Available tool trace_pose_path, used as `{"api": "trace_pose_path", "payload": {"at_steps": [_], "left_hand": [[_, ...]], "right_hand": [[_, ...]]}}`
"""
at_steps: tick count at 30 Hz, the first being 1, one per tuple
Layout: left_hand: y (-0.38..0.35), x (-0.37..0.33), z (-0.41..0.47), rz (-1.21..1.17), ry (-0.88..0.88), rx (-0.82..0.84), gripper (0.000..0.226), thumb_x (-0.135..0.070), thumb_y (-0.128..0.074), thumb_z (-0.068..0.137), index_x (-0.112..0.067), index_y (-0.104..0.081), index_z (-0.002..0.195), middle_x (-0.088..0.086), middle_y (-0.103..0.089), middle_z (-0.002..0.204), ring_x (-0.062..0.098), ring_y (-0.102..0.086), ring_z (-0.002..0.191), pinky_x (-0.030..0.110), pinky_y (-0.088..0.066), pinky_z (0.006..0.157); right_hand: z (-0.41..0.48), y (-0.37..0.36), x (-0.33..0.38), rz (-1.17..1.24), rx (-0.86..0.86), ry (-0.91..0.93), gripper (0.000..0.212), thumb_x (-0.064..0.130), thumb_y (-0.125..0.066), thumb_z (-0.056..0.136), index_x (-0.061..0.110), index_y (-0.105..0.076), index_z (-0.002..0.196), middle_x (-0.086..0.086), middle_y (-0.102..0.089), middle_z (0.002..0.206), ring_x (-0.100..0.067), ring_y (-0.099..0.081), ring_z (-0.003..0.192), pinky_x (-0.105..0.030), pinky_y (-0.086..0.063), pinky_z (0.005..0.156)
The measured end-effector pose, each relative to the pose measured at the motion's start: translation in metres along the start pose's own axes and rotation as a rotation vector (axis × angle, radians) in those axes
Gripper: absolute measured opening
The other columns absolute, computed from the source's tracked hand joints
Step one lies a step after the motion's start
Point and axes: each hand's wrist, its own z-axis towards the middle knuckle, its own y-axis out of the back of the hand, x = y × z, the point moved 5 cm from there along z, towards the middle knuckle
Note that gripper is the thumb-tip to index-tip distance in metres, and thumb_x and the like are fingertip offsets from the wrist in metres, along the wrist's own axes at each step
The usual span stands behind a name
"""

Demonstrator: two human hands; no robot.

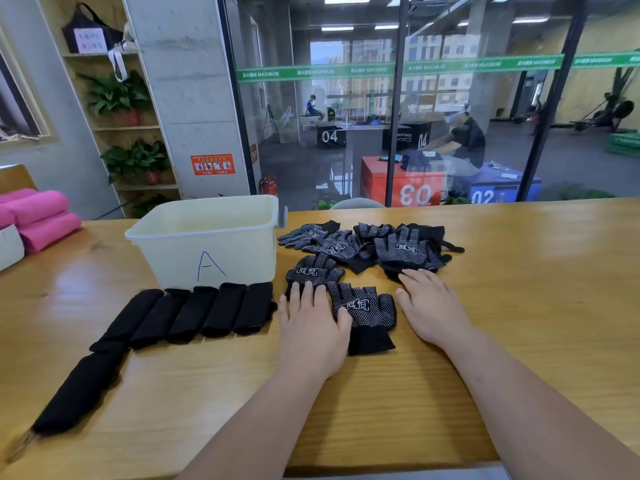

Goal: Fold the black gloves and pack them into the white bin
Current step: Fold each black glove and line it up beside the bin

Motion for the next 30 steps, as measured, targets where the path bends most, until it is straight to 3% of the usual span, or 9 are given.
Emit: {"api": "trace_pose_path", "payload": {"at_steps": [3,6,8,10,13,17,22,25,30], "left_hand": [[0.002,-0.008,-0.001,-0.046,-0.158,0.01,0.061,-0.053,-0.035,0.106,-0.027,-0.038,0.161,-0.008,-0.029,0.171,0.014,-0.008,0.162,0.044,-0.003,0.133],[0.005,-0.018,-0.006,-0.039,-0.329,0.006,0.049,-0.053,-0.044,0.104,-0.034,-0.056,0.147,-0.018,-0.046,0.157,0.006,-0.026,0.153,0.037,-0.009,0.132],[0.006,-0.021,-0.009,-0.033,-0.385,-0.013,0.042,-0.055,-0.047,0.102,-0.036,-0.065,0.135,-0.022,-0.055,0.143,0.003,-0.037,0.142,0.035,-0.012,0.13],[0.007,-0.022,-0.01,-0.033,-0.392,-0.019,0.042,-0.059,-0.045,0.101,-0.036,-0.068,0.127,-0.023,-0.059,0.134,0.003,-0.043,0.135,0.035,-0.014,0.129],[0.007,-0.022,-0.01,-0.036,-0.394,-0.033,0.044,-0.063,-0.045,0.099,-0.036,-0.07,0.123,-0.022,-0.06,0.127,0.003,-0.047,0.128,0.036,-0.016,0.129],[0.01,-0.025,-0.012,-0.059,-0.45,-0.059,0.036,-0.061,-0.056,0.096,-0.038,-0.069,0.12,-0.023,-0.053,0.124,0.003,-0.039,0.128,0.03,-0.024,0.121],[0.011,-0.032,-0.018,-0.054,-0.576,-0.054,0.021,-0.052,-0.058,0.097,-0.036,-0.072,0.098,-0.021,-0.059,0.101,0.003,-0.052,0.103,0.033,-0.045,0.098],[0.014,-0.034,-0.022,-0.052,-0.577,-0.052,0.025,-0.051,-0.057,0.098,-0.033,-0.072,0.093,-0.019,-0.061,0.095,0.003,-0.054,0.095,0.033,-0.05,0.085],[0.021,-0.033,-0.025,-0.051,-0.551,0.066,0.033,-0.065,-0.06,0.094,-0.037,-0.074,0.103,-0.022,-0.061,0.102,-0.001,-0.055,0.1,0.028,-0.053,0.084]], "right_hand": [[-0.001,0.007,-0.002,0.083,-0.113,-0.004,0.052,0.037,-0.038,0.109,0.021,-0.047,0.157,0.006,-0.042,0.163,-0.017,-0.031,0.153,-0.044,-0.026,0.127],[-0.005,0.022,-0.008,0.235,-0.331,-0.036,0.042,0.029,-0.05,0.105,0.017,-0.063,0.144,0.004,-0.056,0.151,-0.017,-0.046,0.142,-0.048,-0.039,0.119],[-0.013,0.038,-0.012,0.31,-0.499,-0.021,0.03,0.029,-0.057,0.104,0.016,-0.075,0.124,0.003,-0.07,0.131,-0.017,-0.059,0.126,-0.043,-0.048,0.11],[-0.024,0.053,-0.01,0.27,-0.597,0.03,0.029,0.035,-0.058,0.105,0.018,-0.081,0.099,0.005,-0.076,0.103,-0.017,-0.067,0.1,-0.037,-0.055,0.091],[-0.039,0.058,-0.005,0.196,-0.433,0.012,0.049,0.049,-0.05,0.106,0.027,-0.075,0.071,0.01,-0.068,0.07,-0.012,-0.061,0.064,-0.031,-0.048,0.062],[-0.06,0.044,0.0,0.068,-0.174,-0.008,0.053,0.059,-0.045,0.103,0.027,-0.067,0.067,0.011,-0.065,0.067,-0.009,-0.06,0.064,-0.032,-0.051,0.063],[-0.087,0.053,0.008,0.015,-0.259,0.07,0.055,0.06,-0.043,0.101,0.022,-0.046,0.061,0.004,-0.047,0.049,-0.015,-0.049,0.049,-0.036,-0.044,0.049],[-0.097,0.052,0.004,-0.004,-0.271,0.097,0.053,0.064,-0.028,0.103,0.026,-0.046,0.072,0.007,-0.054,0.053,-0.014,-0.052,0.05,-0.037,-0.048,0.052],[-0.106,0.048,-0.008,0.117,-0.199,0.118,0.036,0.06,-0.034,0.104,0.033,-0.051,0.088,0.008,-0.055,0.059,-0.014,-0.054,0.057,-0.039,-0.047,0.059]]}}
